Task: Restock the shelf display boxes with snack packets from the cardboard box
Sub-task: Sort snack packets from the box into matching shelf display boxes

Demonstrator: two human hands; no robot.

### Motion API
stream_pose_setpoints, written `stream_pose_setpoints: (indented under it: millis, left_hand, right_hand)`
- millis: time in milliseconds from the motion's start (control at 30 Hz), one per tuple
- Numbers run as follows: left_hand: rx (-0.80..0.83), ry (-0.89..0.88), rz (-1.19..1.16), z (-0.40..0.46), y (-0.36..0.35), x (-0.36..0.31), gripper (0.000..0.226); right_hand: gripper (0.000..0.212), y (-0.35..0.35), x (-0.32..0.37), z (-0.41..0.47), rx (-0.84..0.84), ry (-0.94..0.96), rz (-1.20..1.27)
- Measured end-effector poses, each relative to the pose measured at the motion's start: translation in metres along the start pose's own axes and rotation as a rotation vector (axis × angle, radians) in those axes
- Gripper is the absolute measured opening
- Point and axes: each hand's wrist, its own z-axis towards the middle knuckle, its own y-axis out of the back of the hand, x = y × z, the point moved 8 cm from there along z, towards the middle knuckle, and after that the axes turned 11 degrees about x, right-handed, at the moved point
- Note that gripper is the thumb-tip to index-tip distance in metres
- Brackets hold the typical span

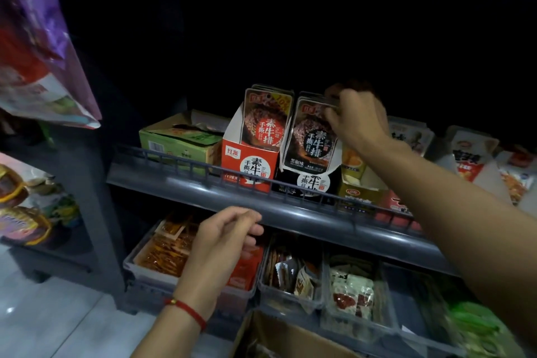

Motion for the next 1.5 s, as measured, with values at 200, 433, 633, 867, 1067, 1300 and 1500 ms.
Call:
stream_pose_setpoints:
  millis: [200,433,633,867,1067,1300,1500]
  left_hand:
    - [0.350,0.083,0.748,-0.010,-0.037,0.036,0.012]
    - [1.133,0.392,1.337,-0.083,-0.091,0.142,0.033]
    - [1.165,0.526,1.306,-0.091,-0.102,0.171,0.028]
    - [1.074,0.557,1.232,-0.091,-0.091,0.173,0.025]
    - [1.026,0.528,1.157,-0.092,-0.085,0.173,0.022]
    - [0.715,0.379,0.971,-0.074,-0.081,0.162,0.034]
    - [0.686,0.425,0.503,-0.079,-0.116,0.165,0.089]
  right_hand:
    - [0.022,0.038,0.037,-0.110,-0.121,0.448,0.146]
    - [0.037,-0.120,0.010,-0.299,0.944,0.344,0.110]
    - [0.051,-0.217,-0.010,-0.407,1.272,0.141,0.263]
    - [0.061,-0.279,0.000,-0.427,1.230,-0.108,0.582]
    - [0.035,-0.282,-0.005,-0.421,1.228,-0.179,0.627]
    - [0.018,-0.229,-0.041,-0.375,1.075,-0.243,0.778]
    - [0.008,-0.149,-0.067,-0.354,0.850,-0.347,1.129]
